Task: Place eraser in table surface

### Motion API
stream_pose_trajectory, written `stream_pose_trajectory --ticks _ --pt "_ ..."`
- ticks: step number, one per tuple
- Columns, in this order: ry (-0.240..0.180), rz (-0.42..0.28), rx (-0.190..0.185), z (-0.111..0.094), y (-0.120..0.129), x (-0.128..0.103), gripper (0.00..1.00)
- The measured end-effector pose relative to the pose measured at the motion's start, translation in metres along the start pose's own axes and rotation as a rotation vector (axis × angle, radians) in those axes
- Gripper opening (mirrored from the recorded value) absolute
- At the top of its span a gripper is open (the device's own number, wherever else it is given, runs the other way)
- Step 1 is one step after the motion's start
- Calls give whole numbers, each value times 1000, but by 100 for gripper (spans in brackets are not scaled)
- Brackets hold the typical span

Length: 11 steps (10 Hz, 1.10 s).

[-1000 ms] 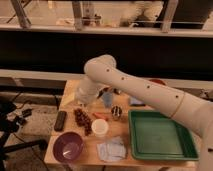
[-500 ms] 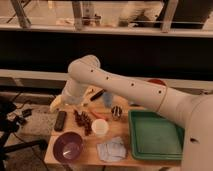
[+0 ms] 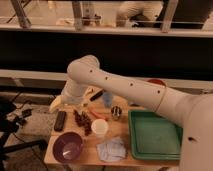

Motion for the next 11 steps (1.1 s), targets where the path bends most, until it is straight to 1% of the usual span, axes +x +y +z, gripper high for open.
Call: stream_pose_trajectory --ticks 2,3,4,5,6,8,9,11 --pt "-20 -68 -10 17 -24 6 80" --pt "-26 -86 -11 23 -33 9 80" --pt "-57 -168 -17 55 -73 26 80" --pt "-68 -199 -24 69 -85 32 80" --pt "-83 -236 -54 93 -91 41 80" --pt "-92 -248 -96 115 -86 48 80" --pt "-94 -238 -121 119 -80 50 80" --pt "-103 -178 -190 119 -54 50 80"
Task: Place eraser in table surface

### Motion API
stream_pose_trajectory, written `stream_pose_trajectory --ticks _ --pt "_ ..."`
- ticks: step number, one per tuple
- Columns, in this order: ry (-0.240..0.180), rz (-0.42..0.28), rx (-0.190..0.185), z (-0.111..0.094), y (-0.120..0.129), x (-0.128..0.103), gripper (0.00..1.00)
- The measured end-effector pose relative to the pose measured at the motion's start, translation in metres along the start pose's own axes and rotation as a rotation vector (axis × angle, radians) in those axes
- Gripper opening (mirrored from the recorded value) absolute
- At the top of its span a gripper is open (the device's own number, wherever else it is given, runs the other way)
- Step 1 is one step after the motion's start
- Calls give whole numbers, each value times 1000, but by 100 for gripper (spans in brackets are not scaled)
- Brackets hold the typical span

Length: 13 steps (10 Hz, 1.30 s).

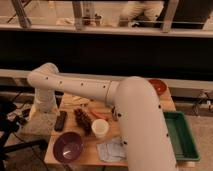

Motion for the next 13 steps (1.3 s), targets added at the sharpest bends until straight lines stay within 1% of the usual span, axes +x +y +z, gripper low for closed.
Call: stream_pose_trajectory --ticks 1,2,3,4,5,6,7,8,9,10,11,12,13 --pt "-17 50 -24 1 12 -3 80" --pt "-43 89 -33 3 19 -6 80" --pt "-76 117 -28 7 20 -8 80" --pt "-97 124 -19 12 16 -9 80" --pt "-127 131 2 19 6 -6 80" --pt "-146 129 23 26 -1 -3 80" --pt "-161 130 48 31 -4 0 80" --pt "-164 132 66 36 -3 2 80" --pt "-143 136 74 41 -3 6 80" --pt "-111 141 63 41 -2 5 80" --pt "-57 158 46 40 6 4 80" --pt "-23 169 32 38 14 2 80" --pt "3 177 16 36 21 0 80"
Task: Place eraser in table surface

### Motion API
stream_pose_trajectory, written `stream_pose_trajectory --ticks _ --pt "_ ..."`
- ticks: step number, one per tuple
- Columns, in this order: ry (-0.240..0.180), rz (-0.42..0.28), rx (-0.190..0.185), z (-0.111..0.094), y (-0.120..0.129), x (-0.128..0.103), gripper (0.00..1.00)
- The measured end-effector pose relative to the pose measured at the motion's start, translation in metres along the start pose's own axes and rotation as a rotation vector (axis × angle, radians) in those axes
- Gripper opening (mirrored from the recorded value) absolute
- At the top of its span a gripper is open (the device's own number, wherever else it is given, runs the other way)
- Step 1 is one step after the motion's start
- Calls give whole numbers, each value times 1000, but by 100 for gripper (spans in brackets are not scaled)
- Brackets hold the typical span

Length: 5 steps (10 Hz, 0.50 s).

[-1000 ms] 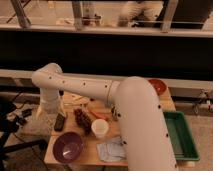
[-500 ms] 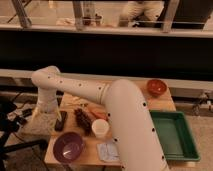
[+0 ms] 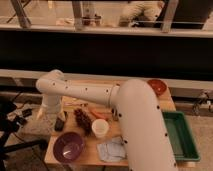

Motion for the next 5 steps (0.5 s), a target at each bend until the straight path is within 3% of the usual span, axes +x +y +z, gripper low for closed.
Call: stream_pose_trajectory --ticks 2,5 --pt "5 11 -13 6 1 5 80" --pt "-33 21 -4 17 5 13 80"
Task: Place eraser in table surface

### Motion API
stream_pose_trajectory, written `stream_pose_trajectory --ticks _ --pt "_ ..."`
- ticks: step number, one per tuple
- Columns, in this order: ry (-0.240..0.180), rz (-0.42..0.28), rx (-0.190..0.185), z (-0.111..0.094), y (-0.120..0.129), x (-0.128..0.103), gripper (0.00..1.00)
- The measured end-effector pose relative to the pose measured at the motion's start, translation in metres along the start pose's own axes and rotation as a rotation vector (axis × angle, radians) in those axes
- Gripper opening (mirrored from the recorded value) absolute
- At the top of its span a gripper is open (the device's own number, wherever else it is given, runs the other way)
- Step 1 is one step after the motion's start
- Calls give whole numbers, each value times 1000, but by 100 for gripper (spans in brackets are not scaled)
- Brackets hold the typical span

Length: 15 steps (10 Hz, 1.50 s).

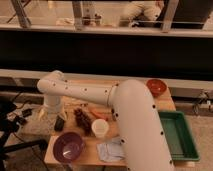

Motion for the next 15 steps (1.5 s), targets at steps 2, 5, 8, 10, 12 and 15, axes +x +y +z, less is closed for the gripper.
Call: stream_pose_trajectory --ticks 2,5,8,10,12,15 --pt "-29 10 14 7 4 7 80" --pt "-61 26 26 17 16 15 80" --pt "-89 16 -17 28 25 14 80" --pt "-109 -2 -82 34 23 15 80" --pt "-120 -13 -113 36 22 19 80" --pt "-145 -6 -121 41 23 23 80"
